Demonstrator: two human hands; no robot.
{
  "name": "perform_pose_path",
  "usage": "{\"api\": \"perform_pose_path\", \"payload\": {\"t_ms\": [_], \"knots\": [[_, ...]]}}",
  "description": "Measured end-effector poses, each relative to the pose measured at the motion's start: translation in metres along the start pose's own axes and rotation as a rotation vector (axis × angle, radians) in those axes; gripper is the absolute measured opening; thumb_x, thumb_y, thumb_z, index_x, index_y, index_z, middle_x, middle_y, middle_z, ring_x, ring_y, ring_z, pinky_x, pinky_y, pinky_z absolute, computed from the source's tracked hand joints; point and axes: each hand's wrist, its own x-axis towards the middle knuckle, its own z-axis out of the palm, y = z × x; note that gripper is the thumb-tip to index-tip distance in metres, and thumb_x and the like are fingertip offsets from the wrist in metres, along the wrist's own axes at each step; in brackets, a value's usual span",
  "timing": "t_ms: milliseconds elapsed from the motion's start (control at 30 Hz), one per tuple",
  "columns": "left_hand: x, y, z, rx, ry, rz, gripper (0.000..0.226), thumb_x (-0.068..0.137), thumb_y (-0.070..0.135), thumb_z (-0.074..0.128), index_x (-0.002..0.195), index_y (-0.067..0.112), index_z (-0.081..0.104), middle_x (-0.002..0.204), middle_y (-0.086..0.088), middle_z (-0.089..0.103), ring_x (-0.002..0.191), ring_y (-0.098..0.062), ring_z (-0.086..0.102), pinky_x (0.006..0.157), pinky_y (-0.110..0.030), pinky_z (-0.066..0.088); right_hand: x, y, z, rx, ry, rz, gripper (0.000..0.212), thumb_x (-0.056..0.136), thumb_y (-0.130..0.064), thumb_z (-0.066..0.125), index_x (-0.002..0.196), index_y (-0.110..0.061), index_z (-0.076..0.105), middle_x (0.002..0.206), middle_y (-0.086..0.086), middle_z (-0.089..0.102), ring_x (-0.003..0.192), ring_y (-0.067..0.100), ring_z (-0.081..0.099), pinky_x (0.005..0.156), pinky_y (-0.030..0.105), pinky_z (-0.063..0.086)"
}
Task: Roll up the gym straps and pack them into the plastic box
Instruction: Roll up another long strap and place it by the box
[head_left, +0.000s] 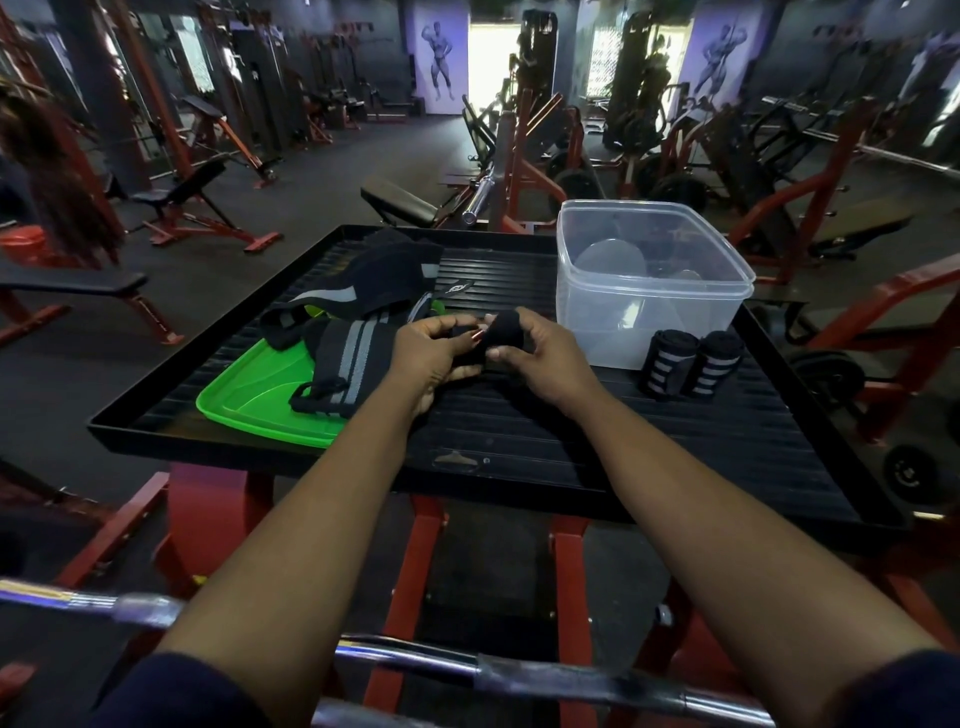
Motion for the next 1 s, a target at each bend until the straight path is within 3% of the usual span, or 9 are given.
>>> {"api": "perform_pose_path", "payload": {"t_ms": [133,333,500,633,700,867,1000], "knots": [[-0.0013,-0.0004,0.0022,0.045,-0.036,0.003,0.014,0.090,-0.002,0.057,0.091,0.009,0.065,0.093,-0.007,0.066,0.083,-0.020,0.067,0.065,-0.031,0.061,0.0032,0.0040,0.0000,-0.028,0.087,0.025,0.023,0.089,-0.017,0.066,0.112,-0.017,0.067,0.104,0.001,0.072,0.101,0.018,0.065,0.093,0.037,0.051],[0.0015,-0.0042,0.0060,0.061,-0.098,0.031,0.020,0.095,-0.004,0.048,0.111,0.001,0.059,0.108,-0.014,0.061,0.089,-0.019,0.064,0.064,-0.029,0.060,0.0056,0.0018,0.0013,0.014,0.239,0.116,0.022,0.087,-0.018,0.069,0.109,-0.014,0.070,0.099,0.004,0.074,0.095,0.019,0.068,0.088,0.039,0.053],[0.0011,-0.0040,0.0075,0.064,-0.143,0.029,0.016,0.098,-0.001,0.042,0.105,0.005,0.054,0.103,-0.008,0.057,0.089,-0.019,0.061,0.069,-0.036,0.061,0.0062,-0.0017,-0.0002,0.060,0.276,0.159,0.016,0.086,-0.019,0.072,0.101,-0.014,0.072,0.095,0.002,0.074,0.091,0.016,0.069,0.086,0.034,0.055],[-0.0013,-0.0066,0.0061,0.030,-0.225,0.067,0.005,0.095,0.014,0.055,0.095,0.009,0.054,0.105,-0.006,0.059,0.094,-0.017,0.062,0.073,-0.038,0.060,0.0049,-0.0032,-0.0055,0.067,0.264,0.150,0.015,0.086,-0.020,0.072,0.099,-0.013,0.072,0.094,0.001,0.074,0.088,0.014,0.068,0.081,0.026,0.053],[-0.0022,-0.0074,0.0038,0.055,-0.217,0.098,0.014,0.085,0.006,0.067,0.088,0.011,0.054,0.100,-0.007,0.060,0.088,-0.018,0.064,0.074,-0.039,0.060,0.0035,-0.0042,-0.0047,0.059,0.239,0.140,0.013,0.085,-0.019,0.073,0.097,-0.014,0.072,0.092,-0.001,0.073,0.084,0.010,0.065,0.077,0.022,0.051],[-0.0048,-0.0081,0.0027,0.134,-0.236,0.124,0.032,0.073,-0.008,0.074,0.087,0.012,0.053,0.099,-0.005,0.061,0.081,-0.021,0.067,0.070,-0.038,0.060,0.0033,-0.0004,-0.0042,0.188,0.215,0.190,0.017,0.080,-0.013,0.078,0.078,-0.026,0.066,0.086,0.000,0.072,0.077,0.011,0.065,0.078,0.028,0.054],[-0.0043,-0.0068,0.0026,0.146,-0.201,0.155,0.045,0.071,-0.013,0.074,0.102,0.011,0.051,0.103,-0.002,0.055,0.088,-0.021,0.063,0.067,-0.036,0.061,0.0042,0.0026,-0.0005,0.196,0.177,0.214,0.012,0.084,-0.020,0.074,0.087,-0.026,0.064,0.097,0.002,0.072,0.091,0.017,0.068,0.088,0.038,0.055]]}}
